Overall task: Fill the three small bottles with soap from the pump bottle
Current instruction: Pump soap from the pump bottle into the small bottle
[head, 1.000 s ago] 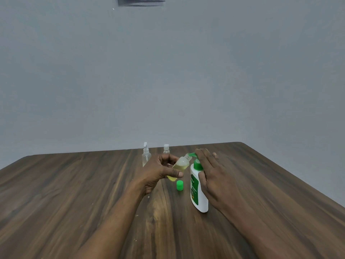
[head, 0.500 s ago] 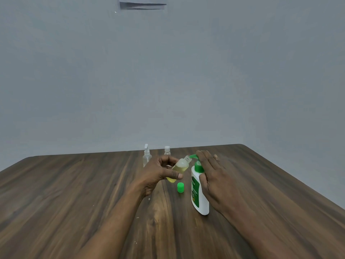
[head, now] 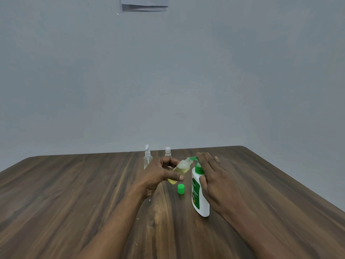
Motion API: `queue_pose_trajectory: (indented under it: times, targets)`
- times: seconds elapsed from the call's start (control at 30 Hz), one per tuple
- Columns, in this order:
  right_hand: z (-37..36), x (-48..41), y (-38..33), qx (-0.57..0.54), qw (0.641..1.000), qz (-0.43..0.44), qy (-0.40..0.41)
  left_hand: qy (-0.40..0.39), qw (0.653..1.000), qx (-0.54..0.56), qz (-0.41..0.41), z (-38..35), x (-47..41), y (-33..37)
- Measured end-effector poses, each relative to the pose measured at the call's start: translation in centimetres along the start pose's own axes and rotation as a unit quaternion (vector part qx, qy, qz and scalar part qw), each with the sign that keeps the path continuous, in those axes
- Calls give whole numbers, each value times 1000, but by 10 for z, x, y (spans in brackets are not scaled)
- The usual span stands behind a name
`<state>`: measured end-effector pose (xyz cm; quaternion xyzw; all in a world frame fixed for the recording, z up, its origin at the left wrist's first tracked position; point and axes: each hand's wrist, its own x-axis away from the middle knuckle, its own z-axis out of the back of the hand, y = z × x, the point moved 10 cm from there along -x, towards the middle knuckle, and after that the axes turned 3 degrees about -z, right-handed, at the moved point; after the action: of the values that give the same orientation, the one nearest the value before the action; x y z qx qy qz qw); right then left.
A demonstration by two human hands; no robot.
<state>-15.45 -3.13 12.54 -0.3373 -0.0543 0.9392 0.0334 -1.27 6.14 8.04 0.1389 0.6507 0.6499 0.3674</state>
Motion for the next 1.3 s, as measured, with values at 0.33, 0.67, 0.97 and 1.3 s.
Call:
queue_pose_trajectory:
  times: [0.33, 0.67, 0.97, 1.3]
  targets:
    - [4, 0, -3, -12, 1000, -3, 9, -1, 1000, 1, -2, 1, -2, -2]
    - [6, 4, 1, -35, 998, -12, 45, -6, 1000, 27, 6, -5, -1, -7]
    - [-3, 1, 9, -79, 996, -14, 34, -34, 990, 133, 37, -28, 2, -26]
    - [-8, 6, 14, -121, 989, -36, 72, -12, 989, 141, 47, -16, 1, -38]
